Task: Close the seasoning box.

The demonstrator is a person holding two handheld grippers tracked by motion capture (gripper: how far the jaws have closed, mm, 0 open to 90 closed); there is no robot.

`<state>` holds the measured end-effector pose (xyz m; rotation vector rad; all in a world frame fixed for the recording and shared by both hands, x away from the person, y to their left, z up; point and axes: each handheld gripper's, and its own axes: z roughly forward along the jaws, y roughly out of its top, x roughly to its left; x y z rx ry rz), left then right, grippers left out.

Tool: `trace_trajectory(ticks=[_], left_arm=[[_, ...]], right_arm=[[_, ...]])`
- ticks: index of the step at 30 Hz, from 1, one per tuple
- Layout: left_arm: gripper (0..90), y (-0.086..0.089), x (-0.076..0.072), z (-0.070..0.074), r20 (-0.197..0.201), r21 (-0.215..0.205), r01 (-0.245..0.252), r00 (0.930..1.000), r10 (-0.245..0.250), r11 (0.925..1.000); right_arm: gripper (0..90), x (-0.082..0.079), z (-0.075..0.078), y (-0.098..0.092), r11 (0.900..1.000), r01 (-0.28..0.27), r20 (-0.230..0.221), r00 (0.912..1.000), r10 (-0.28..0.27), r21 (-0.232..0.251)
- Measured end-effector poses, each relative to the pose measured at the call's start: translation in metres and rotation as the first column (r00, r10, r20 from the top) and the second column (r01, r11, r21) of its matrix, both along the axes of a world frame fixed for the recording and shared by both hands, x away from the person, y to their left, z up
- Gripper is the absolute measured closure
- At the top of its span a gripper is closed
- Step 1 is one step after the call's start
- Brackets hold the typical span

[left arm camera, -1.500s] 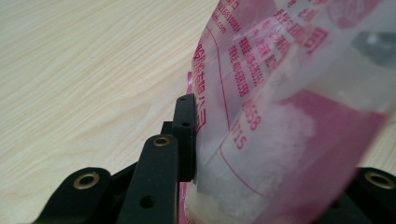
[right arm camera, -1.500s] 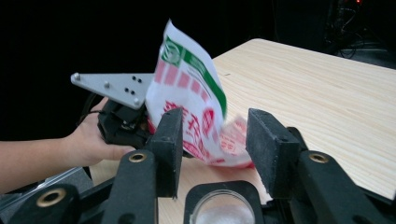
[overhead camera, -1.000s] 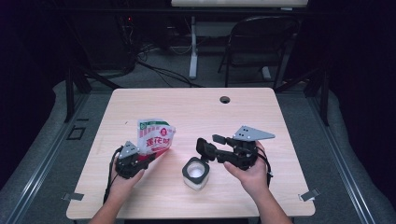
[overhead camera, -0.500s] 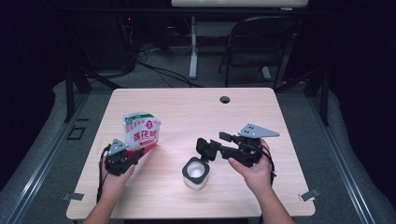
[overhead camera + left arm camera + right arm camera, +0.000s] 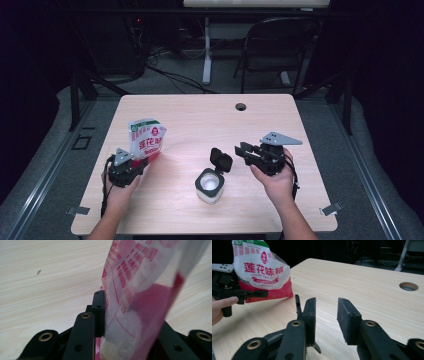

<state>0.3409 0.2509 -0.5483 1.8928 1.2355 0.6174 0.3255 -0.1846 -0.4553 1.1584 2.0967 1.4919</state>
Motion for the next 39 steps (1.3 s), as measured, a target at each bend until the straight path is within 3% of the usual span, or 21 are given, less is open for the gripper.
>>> trace_trajectory(ticks=[6,14,18,20,30,39], left_arm=[[72.0,0.006,0.003,-0.005,-0.023,-0.033,-0.025,0.9994,0.024,0.9992],[70.9,0.008,0.004,-0.007,-0.039,-0.032,-0.035,0.9987,0.033,0.9989],[67.9,0.010,0.003,-0.006,-0.037,-0.056,-0.032,0.9989,0.030,0.9979],[62.9,0.010,0.002,-0.006,-0.022,-0.082,-0.024,0.9995,0.022,0.9963],[43.8,0.008,-0.001,-0.003,0.040,-0.090,0.003,0.9992,0.000,0.9960],[41.7,0.003,-0.007,0.004,0.079,-0.117,0.055,0.9958,-0.046,0.9916]], right_arm=[[72.3,0.005,-0.010,0.001,1.000,0.005,-0.037,0.9993,-0.006,-0.023],[71.2,0.005,-0.010,0.002,1.000,-0.005,-0.041,0.9992,0.005,-0.017],[69.2,0.005,-0.010,0.004,1.000,-0.011,-0.043,0.9990,0.010,-0.019],[67.8,0.005,-0.010,0.004,1.000,-0.014,-0.046,0.9989,0.013,-0.027],[64.1,0.005,-0.010,0.003,1.000,-0.009,-0.037,0.9993,0.009,-0.007],[61.3,0.006,-0.010,0.003,1.000,-0.007,-0.026,0.9996,0.007,-0.005]])
